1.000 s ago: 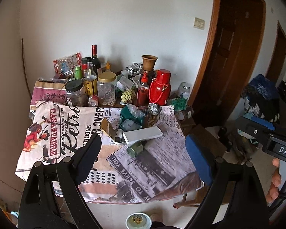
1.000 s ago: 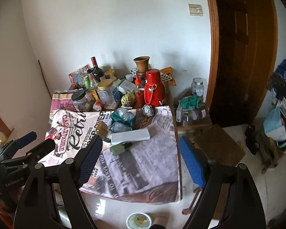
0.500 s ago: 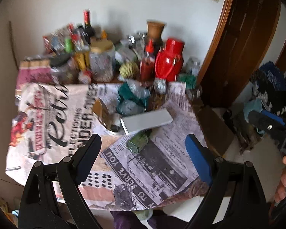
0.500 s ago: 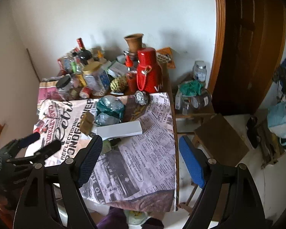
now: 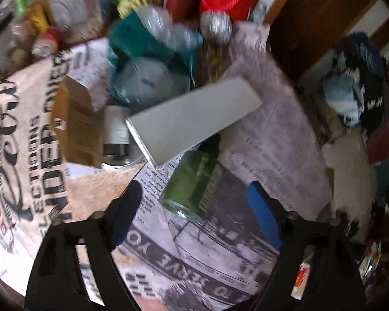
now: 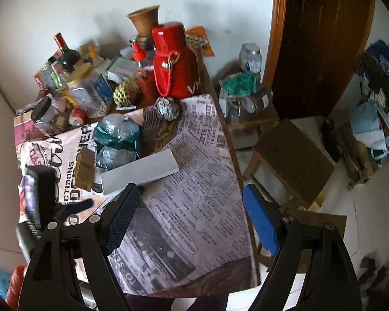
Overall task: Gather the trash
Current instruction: 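Grasp the green bottle with the left tool, then grasp the white box with the right tool while left tool holds the green bottle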
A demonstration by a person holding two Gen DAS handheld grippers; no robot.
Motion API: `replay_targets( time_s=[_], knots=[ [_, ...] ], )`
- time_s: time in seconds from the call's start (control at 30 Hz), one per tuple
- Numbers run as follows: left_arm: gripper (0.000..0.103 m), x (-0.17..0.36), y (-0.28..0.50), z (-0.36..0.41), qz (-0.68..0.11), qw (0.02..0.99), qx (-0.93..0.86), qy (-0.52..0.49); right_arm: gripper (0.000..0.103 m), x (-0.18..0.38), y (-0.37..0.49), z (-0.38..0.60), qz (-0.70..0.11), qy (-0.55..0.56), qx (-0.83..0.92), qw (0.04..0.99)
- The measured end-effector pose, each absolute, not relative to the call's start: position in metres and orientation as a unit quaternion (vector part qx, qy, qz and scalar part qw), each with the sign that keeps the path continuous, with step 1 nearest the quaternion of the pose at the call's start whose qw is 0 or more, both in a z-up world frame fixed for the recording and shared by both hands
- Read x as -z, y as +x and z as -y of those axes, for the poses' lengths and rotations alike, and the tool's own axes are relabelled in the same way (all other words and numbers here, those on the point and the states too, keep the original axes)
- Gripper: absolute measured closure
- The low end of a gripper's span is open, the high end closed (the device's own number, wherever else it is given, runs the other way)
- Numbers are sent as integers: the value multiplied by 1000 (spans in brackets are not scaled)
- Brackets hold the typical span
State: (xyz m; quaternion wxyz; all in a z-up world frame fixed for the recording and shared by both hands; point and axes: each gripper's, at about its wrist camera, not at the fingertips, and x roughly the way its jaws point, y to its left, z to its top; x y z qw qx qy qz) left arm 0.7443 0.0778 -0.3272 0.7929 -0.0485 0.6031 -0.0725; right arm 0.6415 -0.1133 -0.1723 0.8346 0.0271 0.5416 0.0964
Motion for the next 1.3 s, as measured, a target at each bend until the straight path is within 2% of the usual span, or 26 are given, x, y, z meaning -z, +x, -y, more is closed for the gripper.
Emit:
replay_targets(
  time_s=[0.13, 0.2, 0.27, 0.47, 0.67, 0.87, 1.17, 1.3],
  knots=[
    [34, 343, 747, -70, -612, 785, 88, -35, 23, 184, 645, 106, -554, 22, -92, 827],
    [43, 347, 746, -67, -611, 785, 98, -28, 23, 189, 646, 103, -560, 18, -93, 823],
    [60, 348, 744, -64, -612, 782, 113, -27, 23, 194, 648, 101, -566, 15, -93, 819],
    [62, 336, 728, -83, -601, 789, 115, -56, 23, 201, 651, 94, -574, 12, -106, 812],
    [62, 301, 702, -129, -570, 812, 68, -107, 23, 215, 657, 70, -588, 7, -136, 797],
    [62, 267, 685, -177, -524, 843, 3, -123, 24, 246, 678, 38, -616, 51, -152, 771],
    [62, 241, 672, -235, -483, 864, -58, -131, 24, 297, 712, 6, -634, 146, -20, 759],
    [62, 246, 675, -247, -488, 860, -64, -132, 21, 310, 715, -8, -637, 125, 18, 760]
  ],
)
